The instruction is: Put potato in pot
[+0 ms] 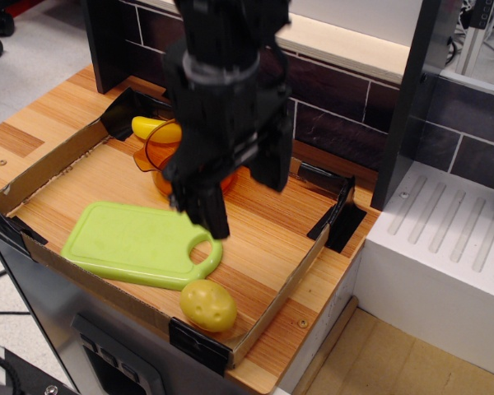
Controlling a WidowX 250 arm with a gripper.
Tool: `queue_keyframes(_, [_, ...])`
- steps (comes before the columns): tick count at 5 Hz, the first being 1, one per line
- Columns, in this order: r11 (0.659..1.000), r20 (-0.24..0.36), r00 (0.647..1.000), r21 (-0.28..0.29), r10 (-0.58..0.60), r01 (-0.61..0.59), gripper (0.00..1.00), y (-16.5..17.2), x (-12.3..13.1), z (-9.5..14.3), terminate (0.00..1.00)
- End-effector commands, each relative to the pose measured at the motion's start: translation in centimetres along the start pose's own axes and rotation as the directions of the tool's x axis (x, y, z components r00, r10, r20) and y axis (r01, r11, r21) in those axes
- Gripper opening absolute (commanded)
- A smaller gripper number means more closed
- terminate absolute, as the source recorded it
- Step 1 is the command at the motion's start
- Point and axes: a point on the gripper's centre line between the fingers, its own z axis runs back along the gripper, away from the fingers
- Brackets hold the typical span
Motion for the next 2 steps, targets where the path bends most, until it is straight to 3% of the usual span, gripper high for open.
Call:
queue_keyframes(1, [1.0, 0.015, 1.0, 0.028, -0.003, 0.002, 1.0, 0.2, 0.4, -2.6, 0.0])
queue_keyframes(2, [0.999, 0.011, 1.0, 0.036, -0.028, 0.028, 1.0, 1.0, 0.5, -3.8, 0.0])
